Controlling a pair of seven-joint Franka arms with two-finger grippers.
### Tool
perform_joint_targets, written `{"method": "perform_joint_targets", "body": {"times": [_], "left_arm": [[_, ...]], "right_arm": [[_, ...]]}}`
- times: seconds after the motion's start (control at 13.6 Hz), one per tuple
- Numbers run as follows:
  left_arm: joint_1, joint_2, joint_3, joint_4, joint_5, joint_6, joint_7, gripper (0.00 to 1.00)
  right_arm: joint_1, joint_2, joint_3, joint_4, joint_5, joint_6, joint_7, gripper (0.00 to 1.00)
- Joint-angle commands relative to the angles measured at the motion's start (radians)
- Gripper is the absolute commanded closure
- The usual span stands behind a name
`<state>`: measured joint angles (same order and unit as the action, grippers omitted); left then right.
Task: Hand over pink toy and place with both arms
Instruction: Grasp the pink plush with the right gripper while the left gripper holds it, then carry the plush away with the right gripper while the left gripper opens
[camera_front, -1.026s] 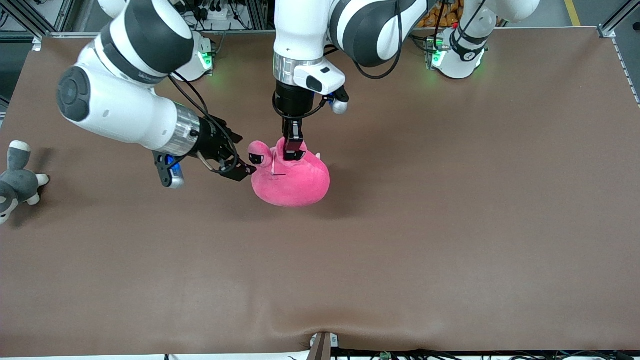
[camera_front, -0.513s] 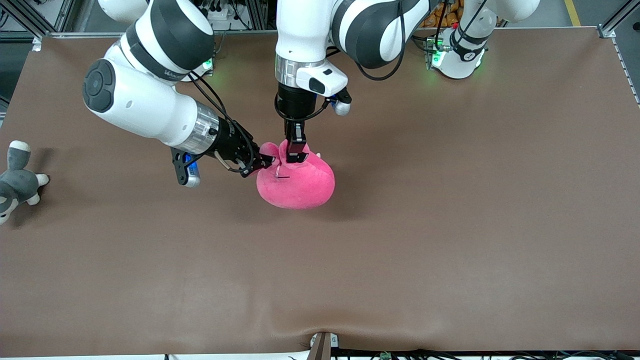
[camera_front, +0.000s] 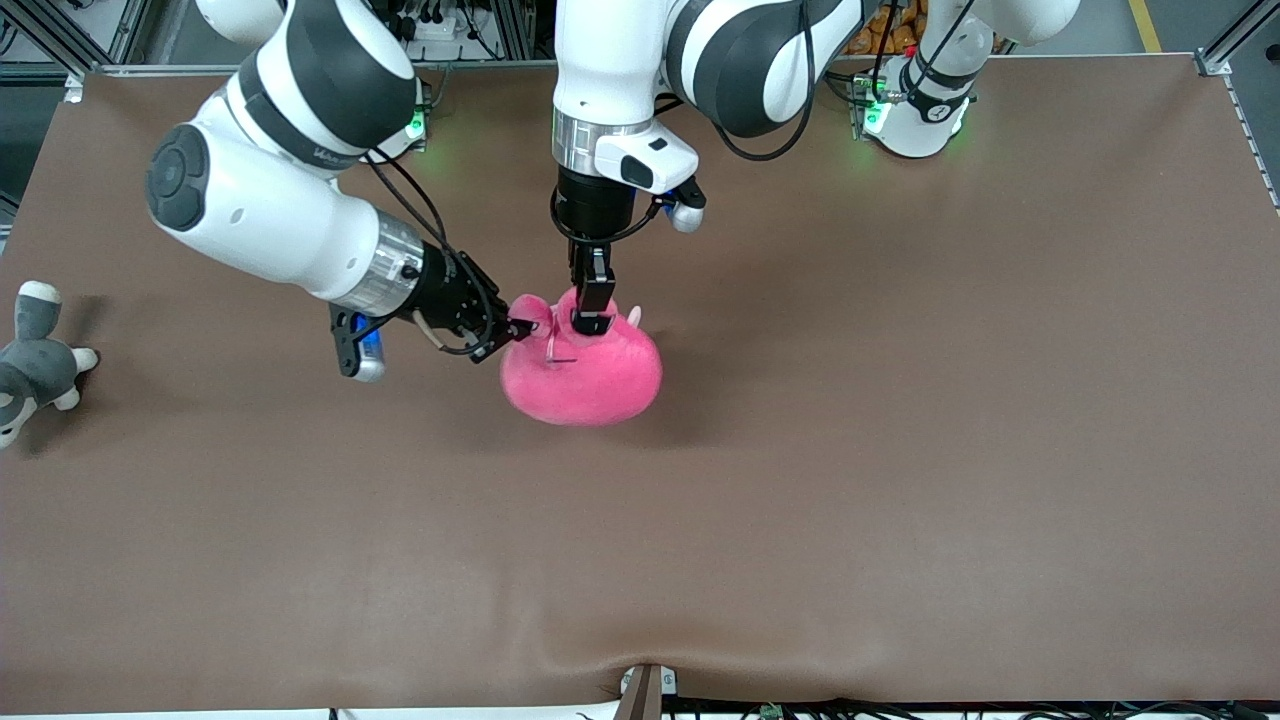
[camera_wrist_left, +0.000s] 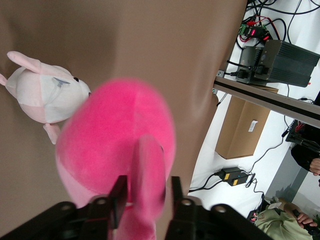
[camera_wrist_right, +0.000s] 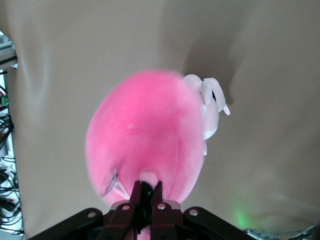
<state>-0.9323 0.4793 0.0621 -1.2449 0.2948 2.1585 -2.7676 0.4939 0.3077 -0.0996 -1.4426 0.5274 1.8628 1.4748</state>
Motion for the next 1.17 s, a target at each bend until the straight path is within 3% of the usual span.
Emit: {"method": "perform_joint_targets", "body": {"times": [0.0,0.22,0.51,0.81,1.1], "left_arm": [[-0.01,-0.008,0.008,0.018,0.046,-0.003,-0.156,0.0],[0.006,-0.059,0.042,0.009,0.047,-0.015,-0.026,0.0],[0.116,-0.109,0.033,-0.002,-0.002,-0.121,0.215,0.0],[0.234,-0.149,0.031,-0.033,-0.035,-0.202,0.437,0.0],[0.351,-0.244,0.03,-0.155,-0.126,-0.204,0.684,0.0]], "right_arm": [[-0.06,-0.001,0.003,0.014,0.04,-0.013,0.004,1.0],[-0.216,0.001,0.003,0.046,0.068,-0.138,-0.036,1.0],[-0.463,0.013,0.001,0.047,0.102,-0.33,-0.354,1.0],[-0.67,0.126,0.001,0.036,0.051,-0.441,-0.675,1.0],[-0.75,0.255,0.0,0.036,-0.02,-0.438,-0.867,1.0]]}}
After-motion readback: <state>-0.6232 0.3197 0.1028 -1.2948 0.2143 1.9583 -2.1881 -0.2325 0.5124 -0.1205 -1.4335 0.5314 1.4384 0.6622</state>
